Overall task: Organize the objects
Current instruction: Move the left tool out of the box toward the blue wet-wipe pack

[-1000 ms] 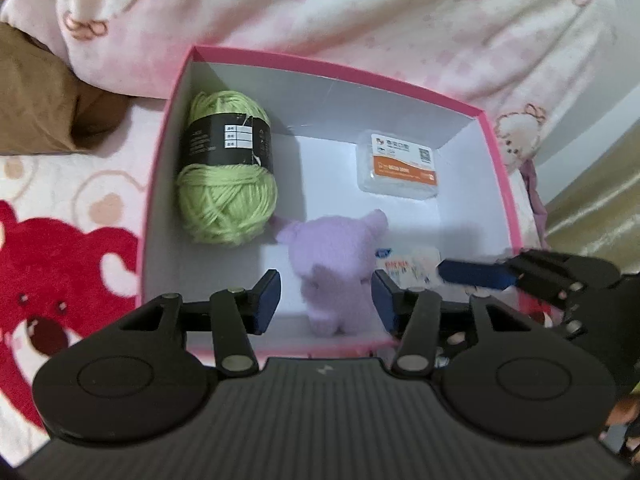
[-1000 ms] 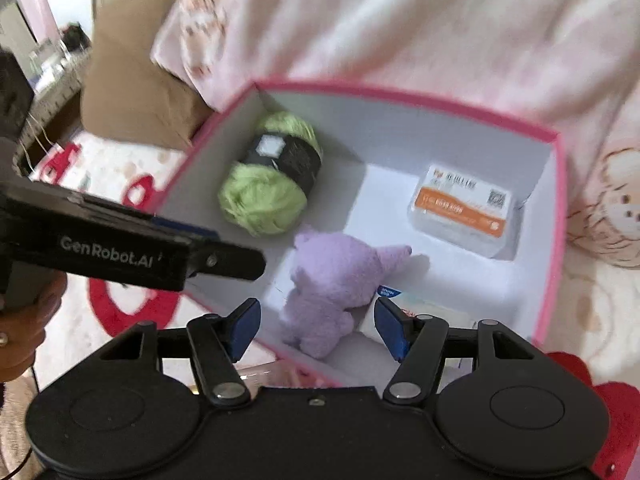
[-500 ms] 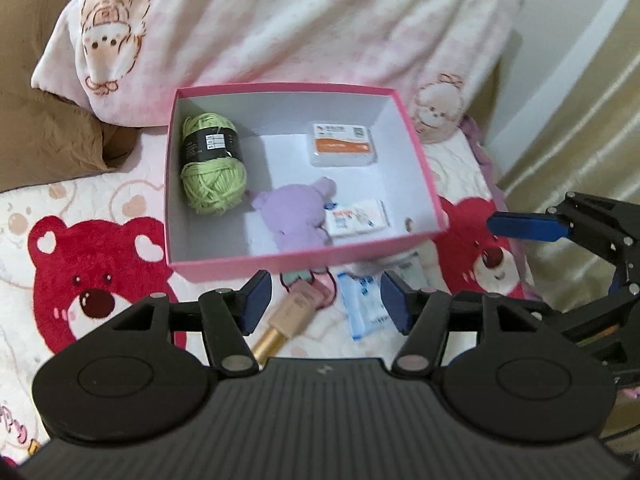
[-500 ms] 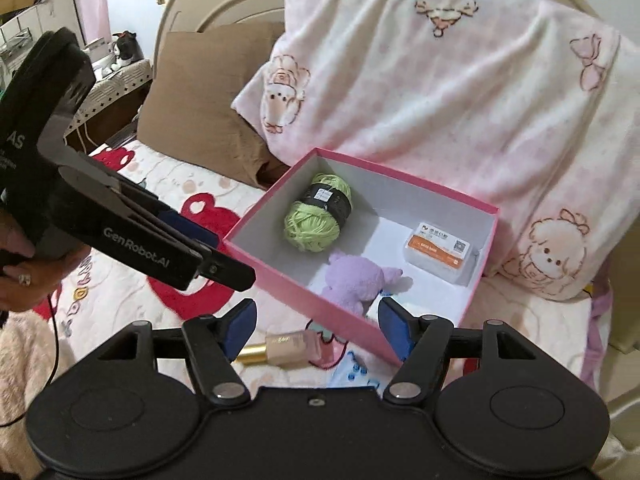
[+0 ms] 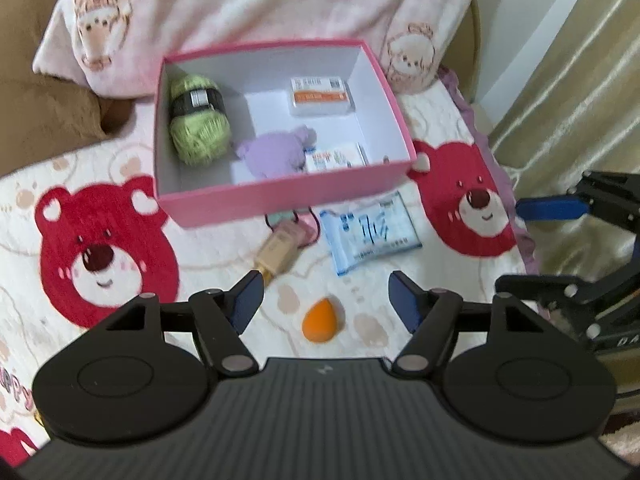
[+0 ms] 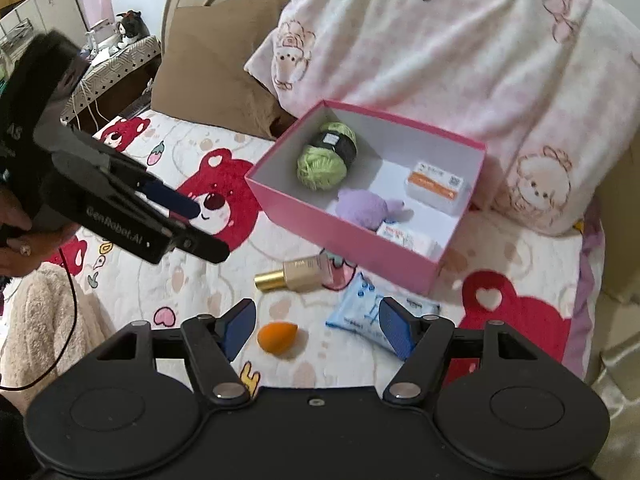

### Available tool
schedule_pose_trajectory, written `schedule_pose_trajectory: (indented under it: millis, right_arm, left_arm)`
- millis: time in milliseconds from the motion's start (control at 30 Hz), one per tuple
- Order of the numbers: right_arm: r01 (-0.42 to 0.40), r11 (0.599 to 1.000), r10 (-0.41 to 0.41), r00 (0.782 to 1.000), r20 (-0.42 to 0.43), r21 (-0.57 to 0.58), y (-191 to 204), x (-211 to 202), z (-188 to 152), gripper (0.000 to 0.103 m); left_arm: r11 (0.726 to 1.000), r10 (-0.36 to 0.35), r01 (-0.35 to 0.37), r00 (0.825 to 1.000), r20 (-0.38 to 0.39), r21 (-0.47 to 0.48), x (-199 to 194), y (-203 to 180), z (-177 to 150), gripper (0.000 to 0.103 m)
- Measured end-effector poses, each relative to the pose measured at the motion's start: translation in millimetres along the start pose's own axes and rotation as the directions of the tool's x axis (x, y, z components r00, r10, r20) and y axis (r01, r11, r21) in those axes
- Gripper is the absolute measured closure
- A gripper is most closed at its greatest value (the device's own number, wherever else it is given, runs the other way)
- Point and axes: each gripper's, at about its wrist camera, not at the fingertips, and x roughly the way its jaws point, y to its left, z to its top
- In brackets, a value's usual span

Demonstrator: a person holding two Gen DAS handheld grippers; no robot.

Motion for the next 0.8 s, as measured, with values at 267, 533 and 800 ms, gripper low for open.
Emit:
schedule_pose_trajectory:
  millis: [267,533,800]
  right_arm:
    - [0.025,0.998,-0.03,0.997,0.077,0.063,-4.4,-2.8,-27.4,0.03]
    - [0.07,0.996,-0.074,0.995,0.06,0.061,-15.5,5.6,-43.2,0.03]
    - [0.084,0.994,-0.084,0.996,-0.014,0.071,-31.7,34.9,-44.5,0.03]
  left_arm:
    - [0.992,-0.079,0.083,0.996,0.038,-0.096,14.6,3.0,-22.6,0.035]
    - [0.996,0.027,-0.015,0.989,0.144,-0.086,25.3,-4.5,-36.4,0.028]
    - [0.992,-0.094,0.109,0.972,0.215,-0.058,70.2,-9.4,-41.2,0.03]
